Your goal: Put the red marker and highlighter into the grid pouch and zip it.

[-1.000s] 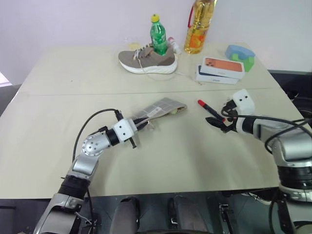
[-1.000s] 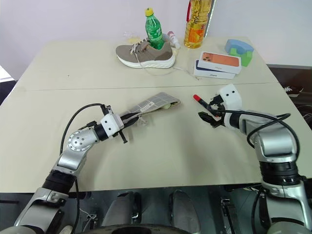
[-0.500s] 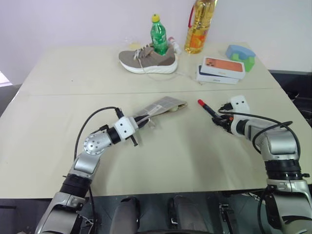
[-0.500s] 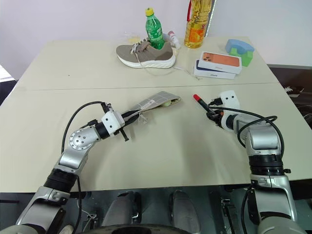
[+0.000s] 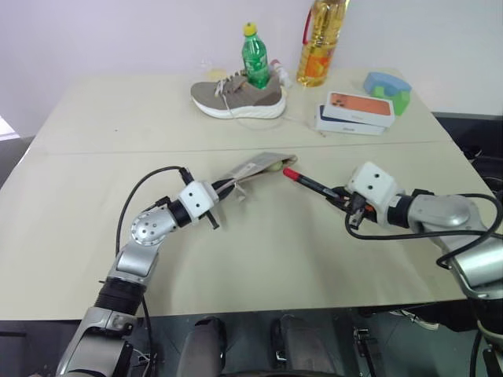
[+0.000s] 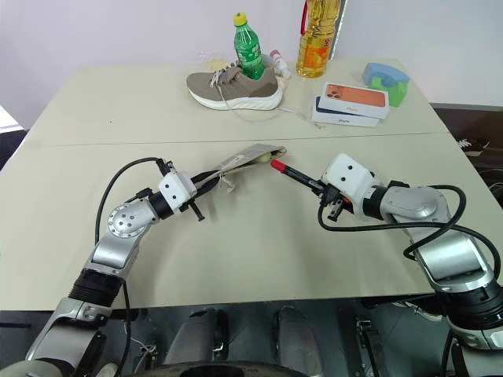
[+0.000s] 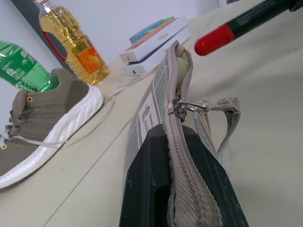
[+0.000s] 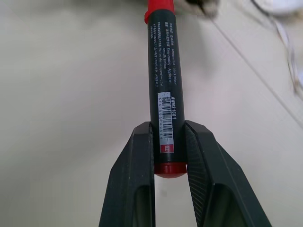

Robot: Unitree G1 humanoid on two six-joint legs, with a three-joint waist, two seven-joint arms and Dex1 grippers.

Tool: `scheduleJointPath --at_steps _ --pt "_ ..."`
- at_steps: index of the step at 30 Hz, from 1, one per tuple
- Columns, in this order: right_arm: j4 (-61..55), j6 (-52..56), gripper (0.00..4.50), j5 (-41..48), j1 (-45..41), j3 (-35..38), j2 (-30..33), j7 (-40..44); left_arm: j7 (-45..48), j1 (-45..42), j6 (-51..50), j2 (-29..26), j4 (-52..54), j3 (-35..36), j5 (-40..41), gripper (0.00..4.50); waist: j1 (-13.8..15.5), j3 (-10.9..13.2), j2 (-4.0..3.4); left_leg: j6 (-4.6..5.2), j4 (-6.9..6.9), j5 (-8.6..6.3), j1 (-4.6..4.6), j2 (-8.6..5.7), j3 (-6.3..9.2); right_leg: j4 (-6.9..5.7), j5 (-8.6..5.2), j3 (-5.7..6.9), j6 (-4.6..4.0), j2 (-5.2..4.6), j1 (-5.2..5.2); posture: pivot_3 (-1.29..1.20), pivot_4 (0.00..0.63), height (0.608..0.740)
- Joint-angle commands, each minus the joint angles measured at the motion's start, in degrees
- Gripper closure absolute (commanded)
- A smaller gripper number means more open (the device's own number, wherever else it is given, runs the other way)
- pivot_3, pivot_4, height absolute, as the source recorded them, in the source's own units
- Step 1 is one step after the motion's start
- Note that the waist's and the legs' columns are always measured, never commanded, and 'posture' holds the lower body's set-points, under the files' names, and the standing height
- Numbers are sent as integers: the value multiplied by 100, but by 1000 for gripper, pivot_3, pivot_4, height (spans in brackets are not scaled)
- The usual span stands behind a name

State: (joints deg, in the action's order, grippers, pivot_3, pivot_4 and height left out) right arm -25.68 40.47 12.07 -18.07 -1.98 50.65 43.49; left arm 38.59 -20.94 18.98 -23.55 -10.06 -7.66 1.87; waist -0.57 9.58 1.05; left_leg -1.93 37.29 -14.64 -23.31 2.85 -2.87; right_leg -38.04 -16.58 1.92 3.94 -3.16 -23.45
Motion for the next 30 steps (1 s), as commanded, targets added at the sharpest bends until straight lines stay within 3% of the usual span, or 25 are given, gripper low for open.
scheduleJointPath --at_steps 1,20,30 --pt "-162 23 4140 -28 -164 26 15 -17 41 -87 68 23 158 54 121 4500 2 0 0 0 0 0 0 0 0 0 0 0 0 0 0 0 150 740" --pt "-299 2 4140 -355 -490 -536 97 153 332 -8 111 121 424 -152 87 4500 2 0 0 0 -1 0 -1 -1 0 0 0 -1 0 0 0 0 150 740" --pt "-669 -399 4140 -1355 -1268 -1743 478 778 1076 -48 340 -14 672 -591 137 4500 -2 0 -1 0 0 0 -1 0 0 0 0 -1 -1 0 -2 0 150 740"
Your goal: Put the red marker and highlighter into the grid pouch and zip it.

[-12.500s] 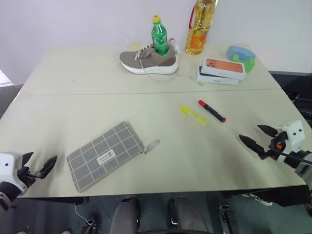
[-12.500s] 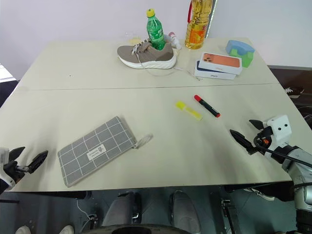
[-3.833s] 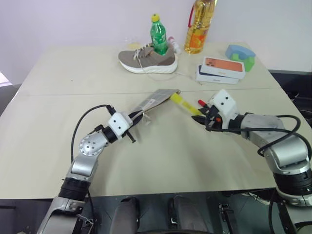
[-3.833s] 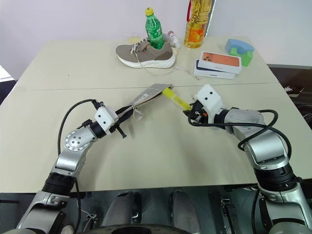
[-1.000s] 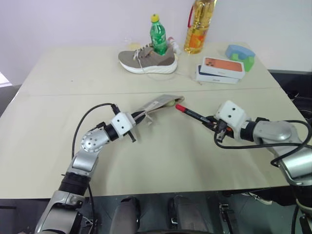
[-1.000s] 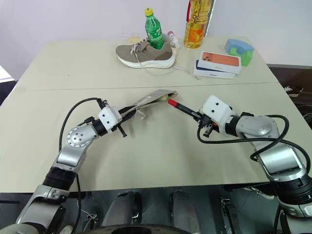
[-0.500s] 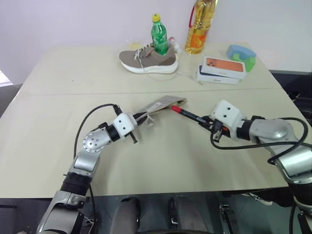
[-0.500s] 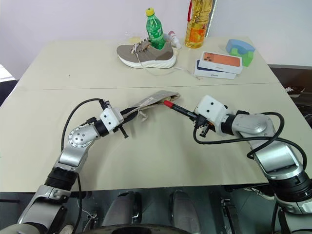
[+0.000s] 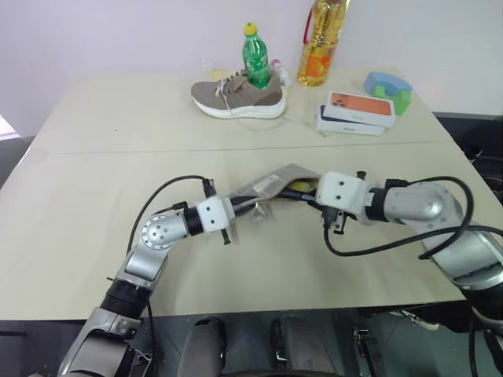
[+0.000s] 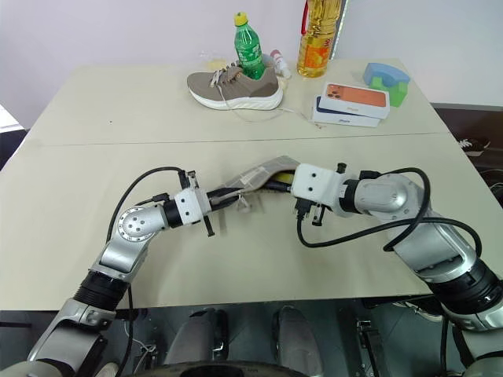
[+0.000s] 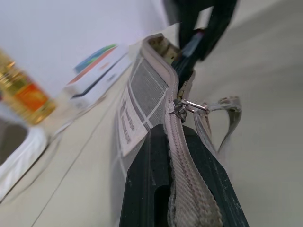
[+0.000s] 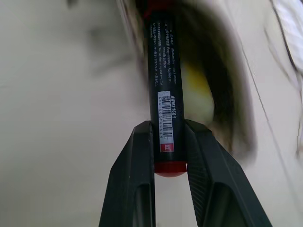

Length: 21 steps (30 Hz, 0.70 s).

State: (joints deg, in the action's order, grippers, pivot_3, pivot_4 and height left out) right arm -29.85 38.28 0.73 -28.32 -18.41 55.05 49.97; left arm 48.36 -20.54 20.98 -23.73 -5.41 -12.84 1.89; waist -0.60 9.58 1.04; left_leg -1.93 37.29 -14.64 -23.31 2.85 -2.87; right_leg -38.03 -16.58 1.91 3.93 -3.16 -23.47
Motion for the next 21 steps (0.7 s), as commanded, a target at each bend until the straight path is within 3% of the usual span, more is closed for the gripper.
scheduleJointPath --at_steps 1,7,8,14,21 --pt "-255 -212 4140 -324 -302 -189 32 174 129 -103 144 18 212 -83 145 4500 1 0 0 0 0 0 0 0 0 0 0 0 0 -1 0 0 150 740" --pt "-318 -145 4140 -586 -475 -406 -194 332 219 -135 67 105 288 -116 138 4500 2 0 0 0 2 0 -1 0 1 0 0 0 0 -1 0 0 150 740" --pt "-324 -113 3064 -584 -474 -370 -221 345 213 -137 58 116 279 -110 133 4500 3 0 0 0 2 0 -1 0 1 0 0 0 0 -1 0 0 150 740" --pt "-332 -5 65 -405 -486 210 -285 300 105 -125 -27 108 153 92 166 4500 4 0 0 0 4 0 -1 0 0 -1 0 0 0 -2 1 0 150 740" --pt "-412 758 65 841 -459 1702 -616 383 -294 -339 -691 391 -48 531 698 4500 10 0 0 0 4 0 0 0 3 -3 1 0 0 -2 3 0 150 740"
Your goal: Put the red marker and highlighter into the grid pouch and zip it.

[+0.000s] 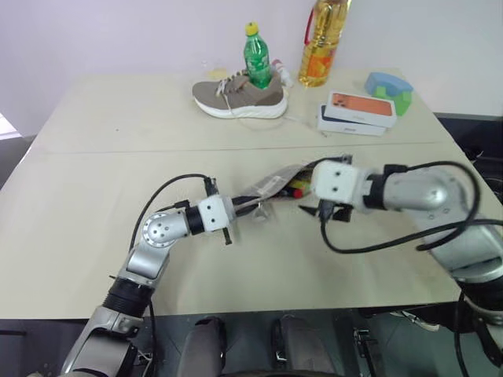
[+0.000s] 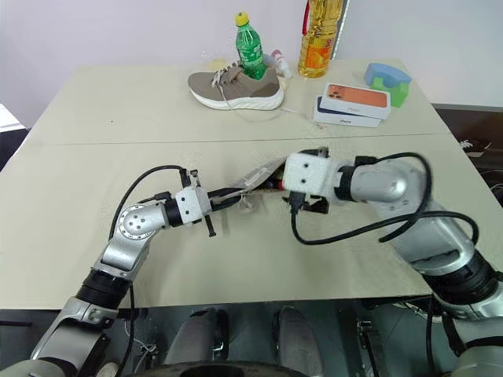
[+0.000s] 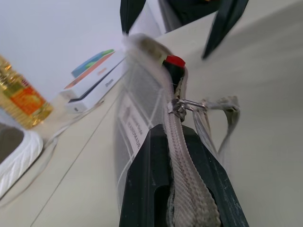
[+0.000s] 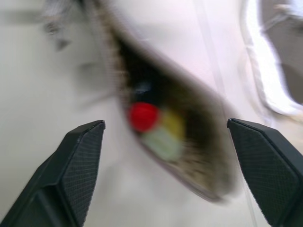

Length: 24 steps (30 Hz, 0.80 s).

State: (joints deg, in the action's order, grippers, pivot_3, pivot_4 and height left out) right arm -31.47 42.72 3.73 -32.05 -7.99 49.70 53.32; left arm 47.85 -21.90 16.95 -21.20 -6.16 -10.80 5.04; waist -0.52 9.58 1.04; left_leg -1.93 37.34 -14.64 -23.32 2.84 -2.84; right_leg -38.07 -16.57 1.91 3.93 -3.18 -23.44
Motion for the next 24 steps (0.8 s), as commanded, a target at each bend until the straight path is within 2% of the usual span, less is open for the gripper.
scheduleJointPath --at_steps 1,6,12,19,24 --pt "-315 522 65 802 -48 855 -167 68 -319 -264 -434 222 -4 396 485 4500 3 0 0 0 1 0 0 0 1 0 0 0 0 0 0 0 150 740" --pt "-727 1339 65 1709 283 1116 -729 -214 -543 -486 -1064 668 7 573 938 4500 8 0 1 0 1 0 -1 0 5 2 0 1 1 0 4 0 150 740" --pt "-409 2012 65 1633 89 611 -2065 -1651 -729 -557 -1601 1060 187 703 1342 4500 -17 -1 1 0 4 0 2 0 6 -9 1 0 0 2 2 0 150 740" --pt "9 1986 65 1511 -96 270 -2699 -2447 -779 -566 -1780 1134 250 755 1440 4500 -12 0 1 0 5 0 -3 -2 7 -4 1 1 0 2 0 0 150 740" --pt "387 1669 65 1348 -217 138 -2868 -2748 -746 -487 -1760 1144 328 694 1388 4500 -11 0 1 0 5 0 -3 -3 6 -3 1 0 0 1 0 0 150 740"
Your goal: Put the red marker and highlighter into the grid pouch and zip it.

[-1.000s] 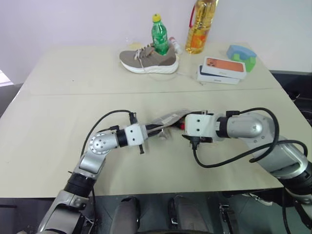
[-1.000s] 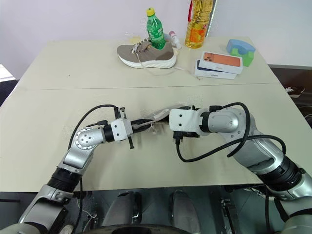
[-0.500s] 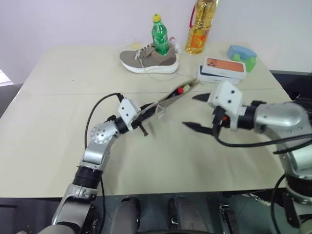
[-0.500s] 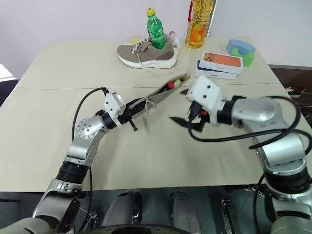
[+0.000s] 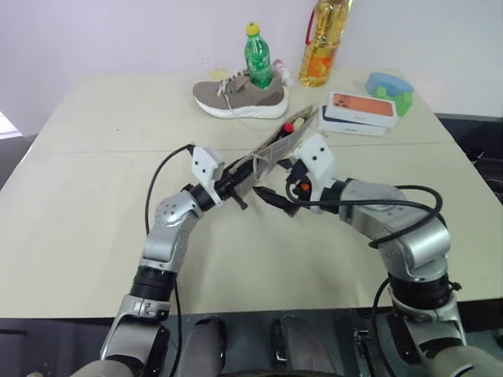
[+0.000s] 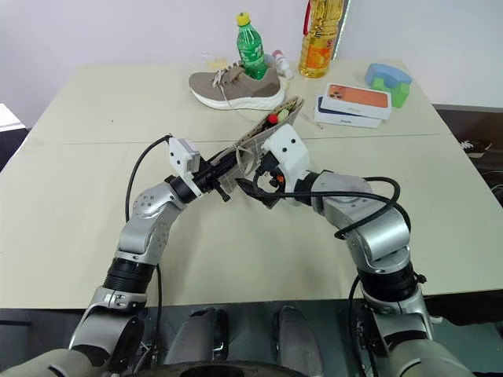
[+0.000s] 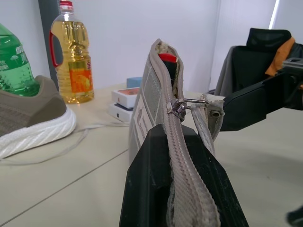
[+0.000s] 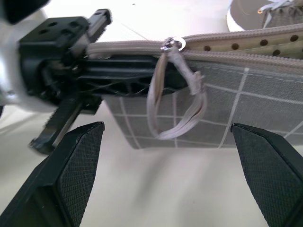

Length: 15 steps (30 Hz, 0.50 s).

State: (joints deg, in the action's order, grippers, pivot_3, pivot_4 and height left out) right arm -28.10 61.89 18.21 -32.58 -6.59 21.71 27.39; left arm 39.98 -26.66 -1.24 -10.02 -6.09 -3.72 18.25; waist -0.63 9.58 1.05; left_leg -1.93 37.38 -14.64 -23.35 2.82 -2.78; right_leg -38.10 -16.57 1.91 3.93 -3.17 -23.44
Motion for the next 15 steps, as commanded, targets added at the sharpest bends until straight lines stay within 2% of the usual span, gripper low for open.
scheduleJointPath --at_steps 1,4,9,10,15 --pt "97 -282 296 -117 -181 0 -69 -192 38 1 50 32 333 -15 72 4500 1 0 0 0 0 0 0 0 0 0 0 0 0 0 0 0 150 740" --pt "127 -319 1435 -69 -209 33 -43 -207 42 25 50 28 350 -14 61 4500 0 0 0 0 -1 0 0 0 0 0 0 0 0 0 0 0 150 740" --pt "-91 -286 4113 106 -191 129 98 -82 80 71 131 -14 334 -51 -41 4500 -3 0 0 0 -3 0 0 1 1 0 0 0 0 1 -1 0 150 740" --pt "-134 -275 4462 143 -187 143 124 -64 87 77 141 -19 330 -49 -51 4500 -3 0 0 0 -4 0 0 1 1 0 0 1 0 1 -1 0 150 740" --pt "-378 -245 4462 365 -163 354 407 99 129 114 203 -47 282 -36 -111 4500 -1 0 0 0 -4 0 -1 1 1 2 0 0 0 1 -2 0 150 740"
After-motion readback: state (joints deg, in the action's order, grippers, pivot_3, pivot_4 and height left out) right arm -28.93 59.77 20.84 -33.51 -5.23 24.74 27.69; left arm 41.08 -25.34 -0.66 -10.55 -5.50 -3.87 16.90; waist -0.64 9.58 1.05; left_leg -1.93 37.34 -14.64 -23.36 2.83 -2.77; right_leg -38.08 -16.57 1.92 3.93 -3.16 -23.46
